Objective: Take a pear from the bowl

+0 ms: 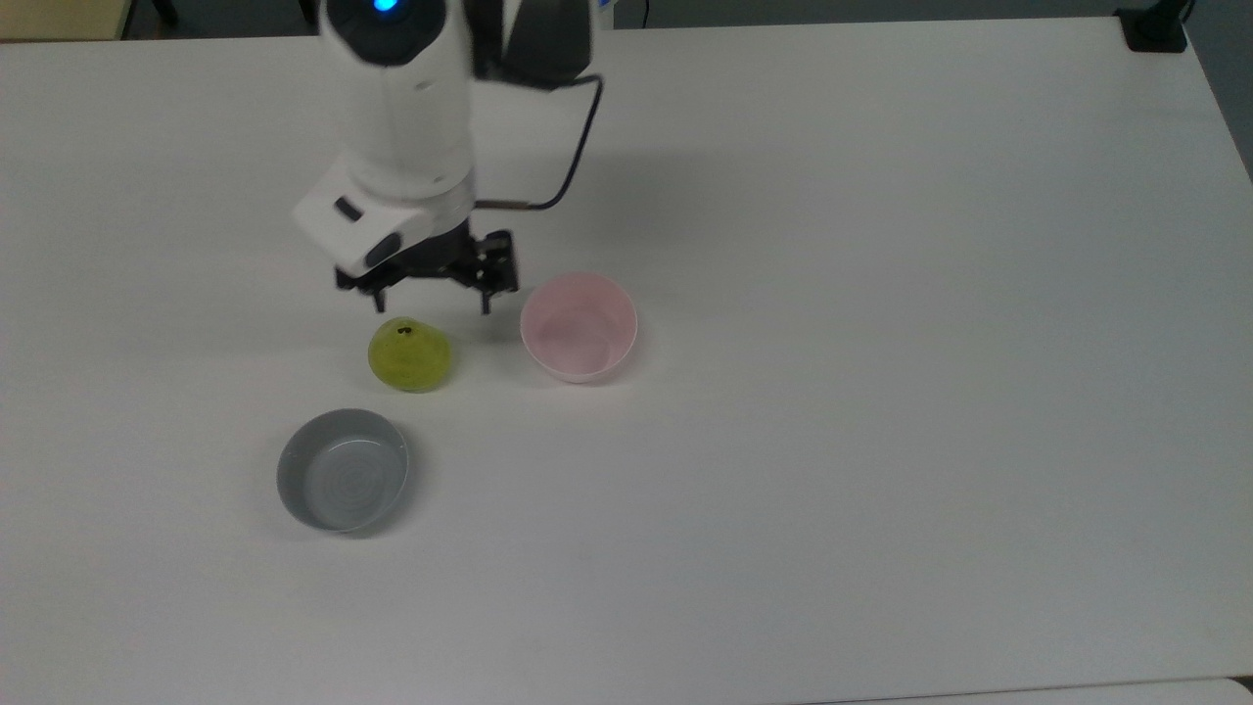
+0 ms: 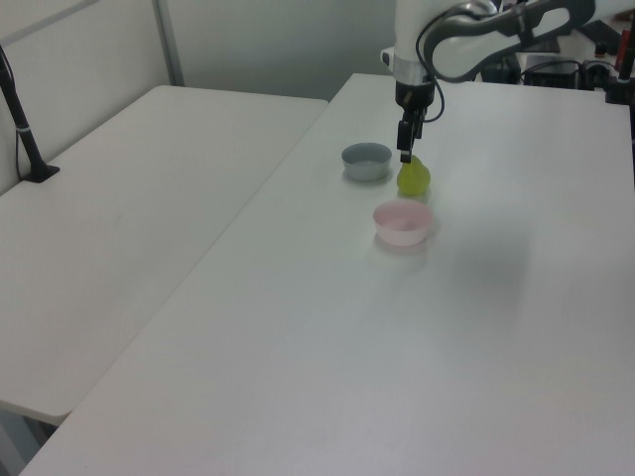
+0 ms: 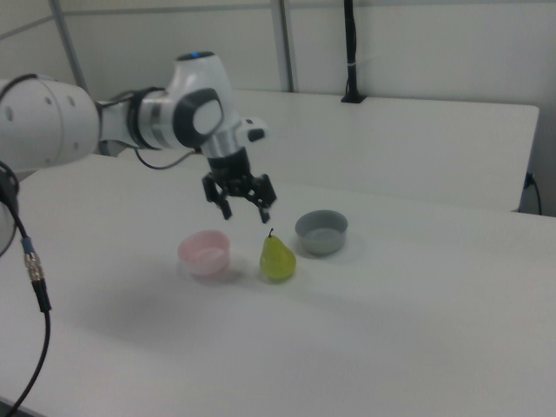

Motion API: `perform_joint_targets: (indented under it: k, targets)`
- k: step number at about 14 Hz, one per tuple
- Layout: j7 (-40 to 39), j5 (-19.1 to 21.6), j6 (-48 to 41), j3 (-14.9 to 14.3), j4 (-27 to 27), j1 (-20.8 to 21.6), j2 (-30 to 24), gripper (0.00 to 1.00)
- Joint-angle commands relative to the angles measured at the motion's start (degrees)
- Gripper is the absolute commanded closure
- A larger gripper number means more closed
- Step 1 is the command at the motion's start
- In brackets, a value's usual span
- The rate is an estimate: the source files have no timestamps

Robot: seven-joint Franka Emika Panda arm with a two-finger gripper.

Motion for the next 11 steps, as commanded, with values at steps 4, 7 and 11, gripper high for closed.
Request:
perform_joint_targets:
  k: [4,7,11]
  targets:
    - [11.02,4.35,-12.53,-0.57,-4.93,7.18,-17.23,0.00]
    - [10.58,8.17,-17.79,-5.28,-5.29,11.72,-21.04,0.00]
    - [9.97,8.52,-17.98,-12.53,-5.12,17.64,-21.74,0.00]
